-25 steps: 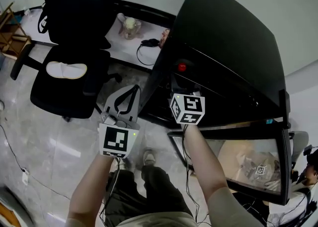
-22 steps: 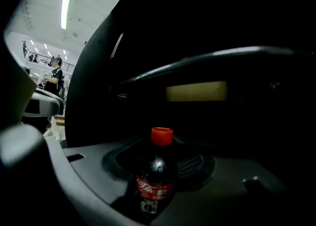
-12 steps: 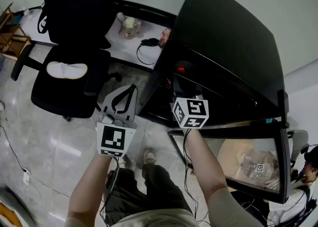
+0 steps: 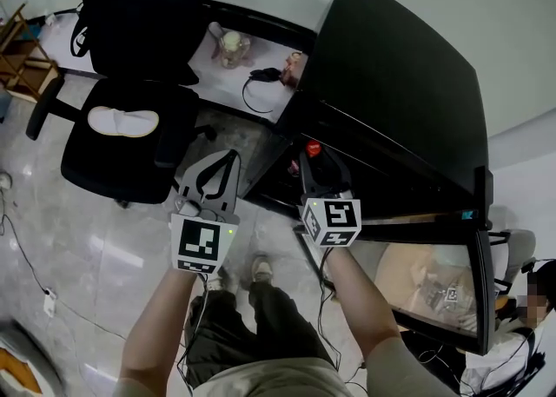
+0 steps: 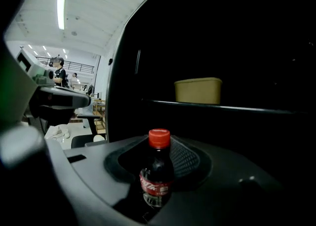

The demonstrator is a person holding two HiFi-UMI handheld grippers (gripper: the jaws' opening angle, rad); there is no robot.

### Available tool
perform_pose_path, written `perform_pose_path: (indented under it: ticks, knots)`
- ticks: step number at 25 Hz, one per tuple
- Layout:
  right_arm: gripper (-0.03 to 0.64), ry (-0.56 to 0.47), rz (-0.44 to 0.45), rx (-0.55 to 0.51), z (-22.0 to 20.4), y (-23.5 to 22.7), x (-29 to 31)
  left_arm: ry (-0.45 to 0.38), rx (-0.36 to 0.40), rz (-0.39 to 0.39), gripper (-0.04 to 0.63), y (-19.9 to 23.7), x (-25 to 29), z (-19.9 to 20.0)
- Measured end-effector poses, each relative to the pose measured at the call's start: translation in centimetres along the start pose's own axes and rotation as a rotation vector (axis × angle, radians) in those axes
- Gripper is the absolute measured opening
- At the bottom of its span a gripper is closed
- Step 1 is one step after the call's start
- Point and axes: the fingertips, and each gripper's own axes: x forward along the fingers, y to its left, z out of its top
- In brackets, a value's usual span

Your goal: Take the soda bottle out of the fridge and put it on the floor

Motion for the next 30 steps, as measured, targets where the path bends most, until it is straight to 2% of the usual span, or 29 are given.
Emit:
perform_pose_path:
  ticks: [5, 11, 18, 23, 30]
  knots:
    - [0.109, 0.027, 0.039, 0.01, 1.3, 1.4, -1.8, 0.004, 0.002, 0.014, 0.006, 0.7, -0.9, 2.7]
    - [0.109, 0.017, 0.099, 0.015, 6.1, 3.4, -5.2, 0.026, 0.012, 0.034, 0.006, 1.6, -2.5, 6.1]
    - [0.109, -0.01, 0.14, -0.015, 13.6, 3.4, -8.8, 0.01, 0.048, 0.037, 0.006, 2.6, -4.0, 11.9]
    - [0.109, -0.064, 0.152, 0.036, 19.8, 3.1, -11.6, 0.005, 0.049, 0.044, 0.006, 3.2, -5.3, 16.1]
    - [0.109, -0.123, 0.243, 0.025, 27.8, 3.7, -14.8, -0.027, 0.058, 0.044, 0.006, 2.7, -8.1, 22.8]
